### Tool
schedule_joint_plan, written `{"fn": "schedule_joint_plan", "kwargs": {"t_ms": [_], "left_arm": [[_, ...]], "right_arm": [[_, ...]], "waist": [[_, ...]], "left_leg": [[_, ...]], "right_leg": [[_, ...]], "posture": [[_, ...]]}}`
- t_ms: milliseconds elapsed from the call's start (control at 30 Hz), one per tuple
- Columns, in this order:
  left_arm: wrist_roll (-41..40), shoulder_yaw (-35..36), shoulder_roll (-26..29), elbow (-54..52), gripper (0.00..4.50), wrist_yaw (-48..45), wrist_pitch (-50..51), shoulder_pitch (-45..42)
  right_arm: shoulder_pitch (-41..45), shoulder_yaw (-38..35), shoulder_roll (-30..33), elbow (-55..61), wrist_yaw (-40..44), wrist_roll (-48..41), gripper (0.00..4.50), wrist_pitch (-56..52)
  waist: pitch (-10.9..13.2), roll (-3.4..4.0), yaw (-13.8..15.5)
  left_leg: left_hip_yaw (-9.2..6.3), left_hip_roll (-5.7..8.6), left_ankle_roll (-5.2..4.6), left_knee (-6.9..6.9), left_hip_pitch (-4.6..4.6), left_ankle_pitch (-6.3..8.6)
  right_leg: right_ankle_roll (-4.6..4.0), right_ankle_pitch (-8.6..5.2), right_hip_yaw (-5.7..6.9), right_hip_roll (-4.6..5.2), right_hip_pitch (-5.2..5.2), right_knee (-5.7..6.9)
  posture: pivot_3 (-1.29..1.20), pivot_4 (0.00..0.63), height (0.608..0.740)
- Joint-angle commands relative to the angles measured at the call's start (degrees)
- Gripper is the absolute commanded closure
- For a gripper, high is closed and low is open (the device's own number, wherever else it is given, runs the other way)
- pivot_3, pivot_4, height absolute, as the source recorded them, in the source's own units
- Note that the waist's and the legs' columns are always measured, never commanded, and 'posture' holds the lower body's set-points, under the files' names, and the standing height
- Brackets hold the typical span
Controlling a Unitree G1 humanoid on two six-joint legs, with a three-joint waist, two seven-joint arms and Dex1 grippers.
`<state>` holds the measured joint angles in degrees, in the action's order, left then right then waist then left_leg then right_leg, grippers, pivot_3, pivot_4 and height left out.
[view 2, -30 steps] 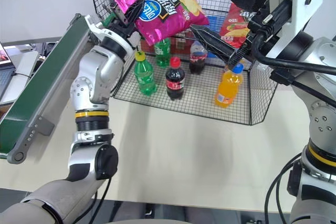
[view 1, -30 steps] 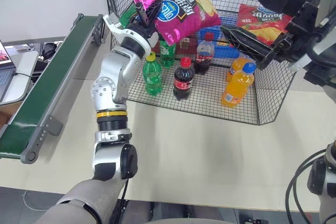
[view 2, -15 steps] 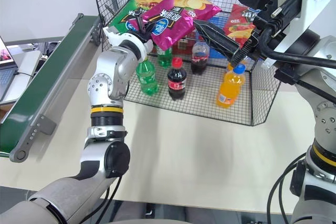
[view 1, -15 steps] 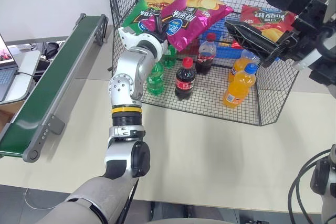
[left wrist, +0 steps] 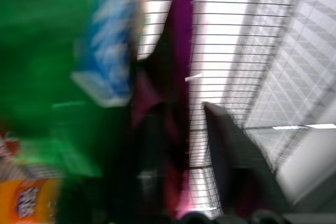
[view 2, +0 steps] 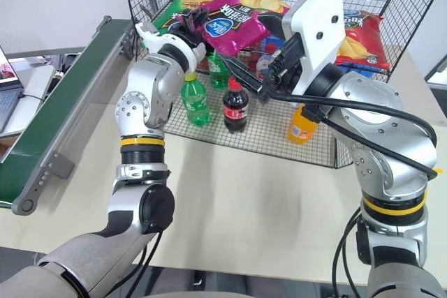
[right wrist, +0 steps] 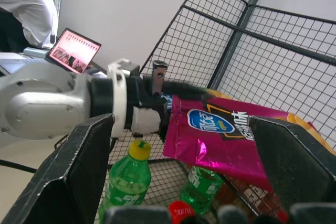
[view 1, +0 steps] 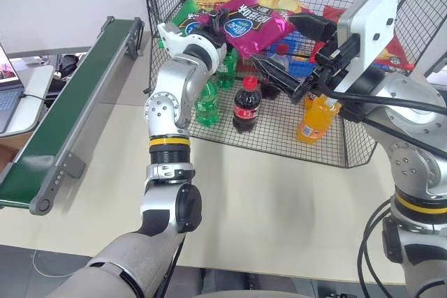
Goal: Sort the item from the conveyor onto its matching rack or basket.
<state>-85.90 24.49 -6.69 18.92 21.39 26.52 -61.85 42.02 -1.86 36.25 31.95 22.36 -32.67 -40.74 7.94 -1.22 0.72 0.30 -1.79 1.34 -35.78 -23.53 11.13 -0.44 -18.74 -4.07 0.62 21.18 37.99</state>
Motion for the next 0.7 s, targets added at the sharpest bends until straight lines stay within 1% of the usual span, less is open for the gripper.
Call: {"fn": "schedule_joint_plan", "kwargs": {"t_ms": [33,100,133,333,433,600,667,700], "left_arm": [[-1.59,-0.65,-3.81,-4.02,1.19,0.19,1.16,0.94],[-2.04,-0.57,-3.38,-4.96,0.25,0.77,1.71,1.65],[-2.42,-0.57,-3.15,-5.58,0.02,1.28,2.03,2.08],[-5.26,-1.2,-1.61,-11.08,0.02,5.63,4.89,5.4],[-8.11,-1.96,1.17,-15.71,0.02,9.28,8.24,9.01],[-16.21,-4.0,10.52,-23.13,0.02,11.79,16.53,13.75],[-18.52,-5.17,15.8,-25.33,0.02,10.79,20.05,15.17],[-19.5,-5.66,19.42,-26.52,0.02,9.24,22.4,15.8]], "right_arm": [[2.16,-1.5,-0.58,0.66,-0.21,1.09,0.0,1.43],[2.53,-1.25,-1.04,0.34,-0.06,1.43,0.0,1.41],[2.68,-1.13,-1.33,0.18,0.02,1.62,0.0,1.47],[3.3,-0.88,-2.4,-0.55,0.89,2.49,0.0,2.04],[3.6,-0.41,-2.62,-1.16,1.92,2.99,0.0,2.23],[4.42,1.22,-3.57,-2.44,3.03,4.12,0.0,2.19],[4.33,2.85,-3.23,-2.98,3.76,5.72,0.0,2.27],[4.26,3.58,-3.39,-3.45,3.71,6.73,0.0,2.4]], "waist": [[0.0,0.0,0.0],[0.0,0.0,-0.09],[0.0,0.01,-0.19],[-0.01,0.01,-0.43],[-0.02,0.03,-0.49],[-0.02,0.03,-0.94],[-0.02,0.03,-1.01],[-0.02,0.03,-1.07]], "left_leg": [[-0.04,0.0,0.0,0.0,0.0,0.0],[-0.1,0.0,-0.01,-0.01,0.01,0.0],[-0.1,-0.01,-0.01,-0.01,0.02,0.01],[-0.11,-0.05,-0.01,0.0,0.07,0.01],[-0.12,-0.09,-0.02,-0.01,0.07,0.01],[-0.15,-0.16,-0.01,-0.03,0.1,0.0],[-0.22,-0.16,0.0,-0.02,0.11,0.0],[-0.23,-0.17,0.0,-0.02,0.12,0.0]], "right_leg": [[0.0,0.0,0.0,0.0,0.0,0.0],[0.0,0.0,0.0,0.0,0.0,0.02],[0.0,0.0,-0.02,-0.02,0.0,0.02],[0.0,0.0,-0.05,-0.14,0.0,0.06],[0.0,0.0,-0.08,-0.12,0.0,0.07],[-0.01,0.0,-0.08,-0.16,0.0,0.13],[-0.01,0.0,-0.04,-0.16,0.0,0.17],[-0.01,0.0,-0.04,-0.16,0.0,0.16]], "posture": [[0.0,0.15,0.74],[0.0,0.15,0.74],[0.0,0.15,0.74],[0.0,0.15,0.74],[0.0,0.15,0.74],[0.0,0.15,0.74],[0.0,0.15,0.74],[0.0,0.15,0.74]]}}
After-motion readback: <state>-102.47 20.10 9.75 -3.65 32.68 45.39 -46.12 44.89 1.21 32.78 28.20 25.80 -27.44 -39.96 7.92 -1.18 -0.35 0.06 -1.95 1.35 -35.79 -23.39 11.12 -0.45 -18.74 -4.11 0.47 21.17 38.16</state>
